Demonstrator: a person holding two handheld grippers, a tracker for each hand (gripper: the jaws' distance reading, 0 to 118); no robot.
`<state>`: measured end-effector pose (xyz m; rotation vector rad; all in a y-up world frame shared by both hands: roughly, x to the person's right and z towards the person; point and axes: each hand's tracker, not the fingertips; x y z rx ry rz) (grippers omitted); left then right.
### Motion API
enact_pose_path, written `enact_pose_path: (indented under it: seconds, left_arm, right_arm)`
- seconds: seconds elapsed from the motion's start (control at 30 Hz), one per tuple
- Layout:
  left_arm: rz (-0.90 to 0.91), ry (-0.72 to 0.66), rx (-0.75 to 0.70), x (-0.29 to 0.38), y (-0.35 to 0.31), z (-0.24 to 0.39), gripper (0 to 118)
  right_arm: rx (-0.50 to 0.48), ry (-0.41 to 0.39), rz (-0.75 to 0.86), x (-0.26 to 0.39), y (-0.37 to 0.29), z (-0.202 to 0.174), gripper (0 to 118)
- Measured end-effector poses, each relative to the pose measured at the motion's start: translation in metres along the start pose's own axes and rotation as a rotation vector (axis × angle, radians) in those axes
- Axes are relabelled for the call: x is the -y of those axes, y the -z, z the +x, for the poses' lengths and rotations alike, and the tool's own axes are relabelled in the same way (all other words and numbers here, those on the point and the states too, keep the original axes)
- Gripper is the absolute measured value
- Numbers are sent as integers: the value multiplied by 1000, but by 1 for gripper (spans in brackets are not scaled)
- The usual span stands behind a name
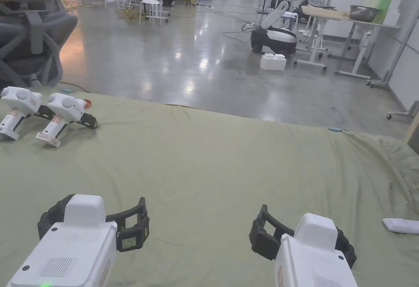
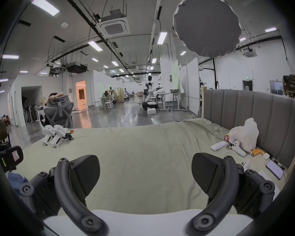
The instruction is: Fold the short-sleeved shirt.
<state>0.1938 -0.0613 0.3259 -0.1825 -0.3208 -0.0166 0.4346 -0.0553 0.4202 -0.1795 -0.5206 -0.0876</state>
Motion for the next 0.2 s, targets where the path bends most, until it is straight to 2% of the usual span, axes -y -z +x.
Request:
enact_pose_path:
  seconds: [0.2]
  left_arm:
    - [25, 30, 13, -2, 0, 0, 115]
  right_arm:
    - [-3, -22, 13, -3, 1, 0, 110]
